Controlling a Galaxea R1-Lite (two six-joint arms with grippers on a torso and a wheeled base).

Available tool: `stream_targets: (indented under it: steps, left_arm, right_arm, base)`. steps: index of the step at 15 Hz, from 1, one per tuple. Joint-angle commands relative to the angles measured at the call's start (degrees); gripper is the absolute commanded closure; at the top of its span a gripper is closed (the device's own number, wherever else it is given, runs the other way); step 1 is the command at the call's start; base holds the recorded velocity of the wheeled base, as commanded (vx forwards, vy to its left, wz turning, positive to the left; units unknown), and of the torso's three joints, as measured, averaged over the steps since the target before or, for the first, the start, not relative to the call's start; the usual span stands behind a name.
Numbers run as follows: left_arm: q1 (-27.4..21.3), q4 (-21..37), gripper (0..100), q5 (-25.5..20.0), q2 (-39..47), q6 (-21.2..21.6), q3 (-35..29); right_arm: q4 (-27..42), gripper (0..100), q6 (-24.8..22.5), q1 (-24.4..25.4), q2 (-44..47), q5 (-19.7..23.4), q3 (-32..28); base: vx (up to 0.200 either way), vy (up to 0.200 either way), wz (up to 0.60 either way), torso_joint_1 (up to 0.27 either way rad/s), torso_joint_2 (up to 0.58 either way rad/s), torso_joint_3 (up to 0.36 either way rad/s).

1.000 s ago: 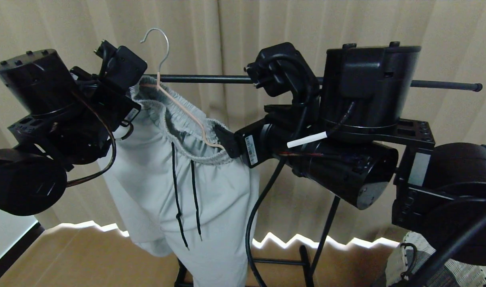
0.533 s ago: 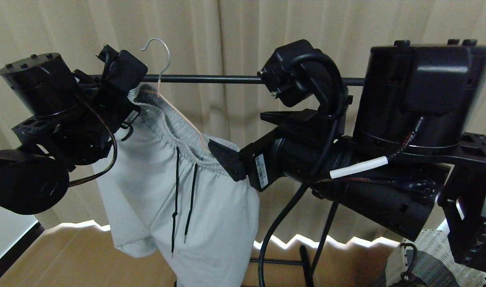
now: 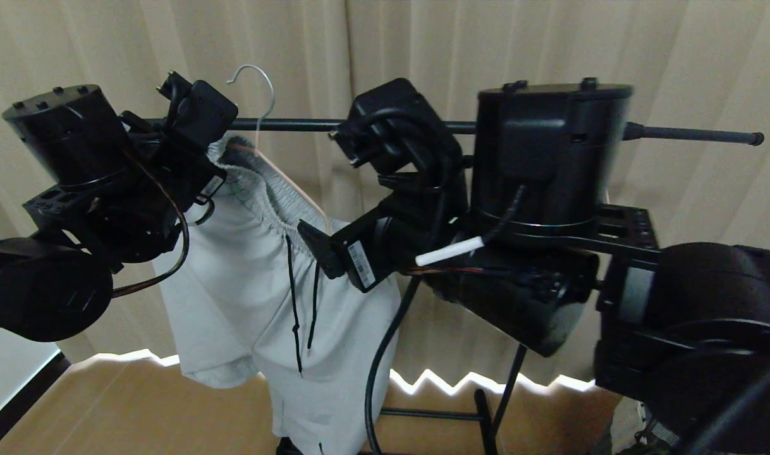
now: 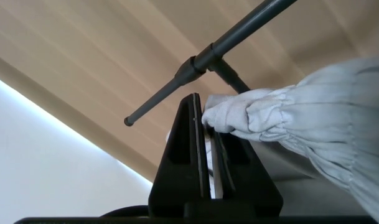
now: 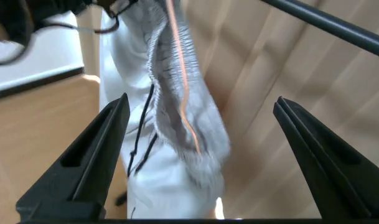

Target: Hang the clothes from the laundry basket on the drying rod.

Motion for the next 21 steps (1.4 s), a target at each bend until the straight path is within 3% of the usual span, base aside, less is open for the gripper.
stream_targets:
  steps: [1,3,8,21]
  left_arm:
    - [-0.4,-0.1,100,0.1,-0.1,0.0,-0.1]
    - [-0.7,-0.1,100,0.0,-0.1,0.0,-0.1]
    - [-1.6,-0.1,100,0.1,-0.1,-0.1,-0.1]
    - [-1.3,-0.1,100,0.3,0.2,-0.1,0.0]
  right_arm:
    - [0.4,0,-2.0,0.1,9.3,-2.9,-7.2]
    - [0.6,0,-4.0,0.1,13.4,-4.9,-11.7]
    - [0.6,0,-5.2,-0.5,14.6,-9.6,-12.9]
    - [-0.3,0,-5.2,-2.1,12.4,-9.7,-14.2]
  base:
    - [0.0,0.0,0.0,0.0,0.0,0.0]
    - [0.0,0.0,0.0,0.0,0.0,0.0]
    - [0.0,0.0,0.0,0.0,0.0,0.0]
    - [0.0,0.0,0.0,0.0,0.0,0.0]
